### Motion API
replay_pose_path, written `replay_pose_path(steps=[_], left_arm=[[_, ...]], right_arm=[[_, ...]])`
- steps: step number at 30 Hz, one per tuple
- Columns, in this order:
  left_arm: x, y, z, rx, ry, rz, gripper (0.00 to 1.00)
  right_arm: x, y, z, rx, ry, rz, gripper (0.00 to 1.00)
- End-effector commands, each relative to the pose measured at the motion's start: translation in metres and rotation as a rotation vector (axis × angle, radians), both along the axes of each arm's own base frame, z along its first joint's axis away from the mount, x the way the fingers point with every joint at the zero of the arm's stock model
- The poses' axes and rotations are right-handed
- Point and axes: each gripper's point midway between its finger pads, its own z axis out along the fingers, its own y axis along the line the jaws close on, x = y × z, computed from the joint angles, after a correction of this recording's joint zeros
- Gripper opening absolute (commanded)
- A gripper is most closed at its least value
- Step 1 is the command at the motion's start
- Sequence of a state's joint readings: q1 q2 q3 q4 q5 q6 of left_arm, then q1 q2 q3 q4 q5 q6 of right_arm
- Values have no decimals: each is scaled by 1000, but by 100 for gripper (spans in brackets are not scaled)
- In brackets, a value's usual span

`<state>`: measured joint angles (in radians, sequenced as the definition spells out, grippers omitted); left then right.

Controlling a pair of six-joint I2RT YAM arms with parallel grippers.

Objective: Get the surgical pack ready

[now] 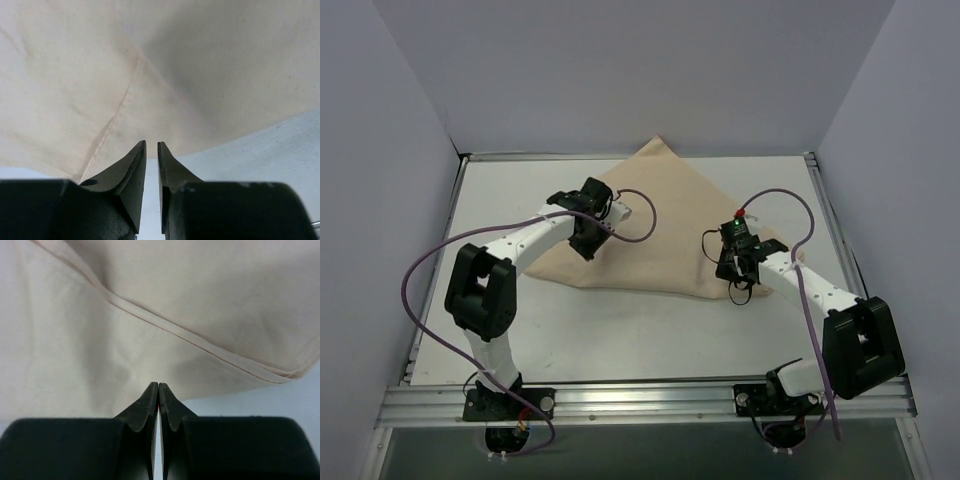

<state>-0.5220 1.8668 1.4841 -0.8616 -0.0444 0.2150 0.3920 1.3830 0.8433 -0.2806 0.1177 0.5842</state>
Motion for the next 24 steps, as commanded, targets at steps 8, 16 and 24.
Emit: replay_pose_path(steps=[8, 16, 24], left_arm=[[-11, 33, -57, 164, 18, 10, 25], [-4, 25, -74, 152, 39, 30, 24], [-4, 23, -19, 116, -3, 42, 24]], right_arm=[[-18, -19, -53, 36, 126, -70, 0], [-14, -26, -50, 11, 122, -73, 0], [-10, -45, -2, -15, 67, -135, 0]])
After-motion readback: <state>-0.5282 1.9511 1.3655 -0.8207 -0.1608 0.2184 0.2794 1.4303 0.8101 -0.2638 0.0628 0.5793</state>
